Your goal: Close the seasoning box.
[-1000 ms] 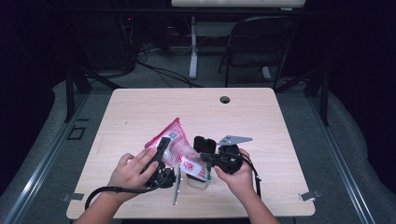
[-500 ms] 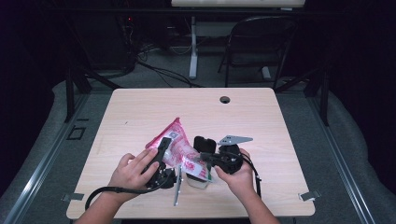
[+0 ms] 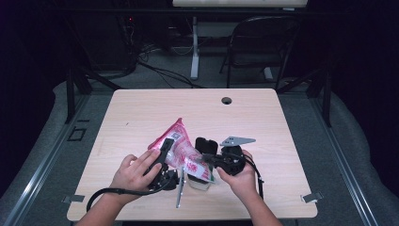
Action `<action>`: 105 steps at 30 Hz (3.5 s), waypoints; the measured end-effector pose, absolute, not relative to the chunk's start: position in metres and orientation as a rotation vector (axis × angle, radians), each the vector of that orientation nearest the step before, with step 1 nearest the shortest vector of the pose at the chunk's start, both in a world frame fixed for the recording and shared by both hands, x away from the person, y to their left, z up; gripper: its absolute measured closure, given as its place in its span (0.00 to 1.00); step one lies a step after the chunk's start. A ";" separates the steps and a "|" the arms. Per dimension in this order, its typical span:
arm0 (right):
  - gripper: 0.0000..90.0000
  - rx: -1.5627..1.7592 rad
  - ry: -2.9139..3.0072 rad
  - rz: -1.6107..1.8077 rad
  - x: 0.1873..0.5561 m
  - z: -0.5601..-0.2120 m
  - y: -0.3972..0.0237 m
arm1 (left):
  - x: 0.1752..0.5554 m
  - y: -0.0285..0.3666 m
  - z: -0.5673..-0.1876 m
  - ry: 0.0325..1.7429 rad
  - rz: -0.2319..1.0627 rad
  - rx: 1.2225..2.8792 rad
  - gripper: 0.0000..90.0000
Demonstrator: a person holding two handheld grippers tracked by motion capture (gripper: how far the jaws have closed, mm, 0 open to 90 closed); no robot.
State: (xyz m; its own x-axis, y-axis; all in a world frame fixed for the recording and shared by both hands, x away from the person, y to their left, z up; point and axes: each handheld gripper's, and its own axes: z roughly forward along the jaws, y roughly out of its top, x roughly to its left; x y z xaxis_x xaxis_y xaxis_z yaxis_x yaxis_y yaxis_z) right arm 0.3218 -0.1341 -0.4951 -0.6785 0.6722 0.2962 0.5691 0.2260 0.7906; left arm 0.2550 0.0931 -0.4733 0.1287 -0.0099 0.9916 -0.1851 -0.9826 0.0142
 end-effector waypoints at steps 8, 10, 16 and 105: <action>1.00 1.214 2.367 1.457 0.322 -0.495 -0.135 | 0.254 0.092 -0.473 -0.195 1.980 2.259 0.75; 1.00 1.216 2.366 1.457 0.322 -0.495 -0.135 | 0.254 0.091 -0.472 -0.195 1.977 2.262 0.75; 1.00 1.215 2.367 1.459 0.322 -0.495 -0.136 | 0.254 0.090 -0.471 -0.211 1.992 2.251 0.75; 1.00 1.210 2.357 1.461 0.321 -0.496 -0.137 | 0.249 0.086 -0.468 -0.245 1.994 2.248 0.75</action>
State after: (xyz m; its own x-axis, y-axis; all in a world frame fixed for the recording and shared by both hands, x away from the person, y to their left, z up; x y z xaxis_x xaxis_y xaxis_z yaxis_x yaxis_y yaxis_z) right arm 0.3211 -0.1374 -0.4962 -0.6744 0.6768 0.2951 0.5654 0.2165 0.7959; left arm 0.2488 0.0861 -0.4684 0.1155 -0.0368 0.9926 -0.2045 -0.9788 -0.0125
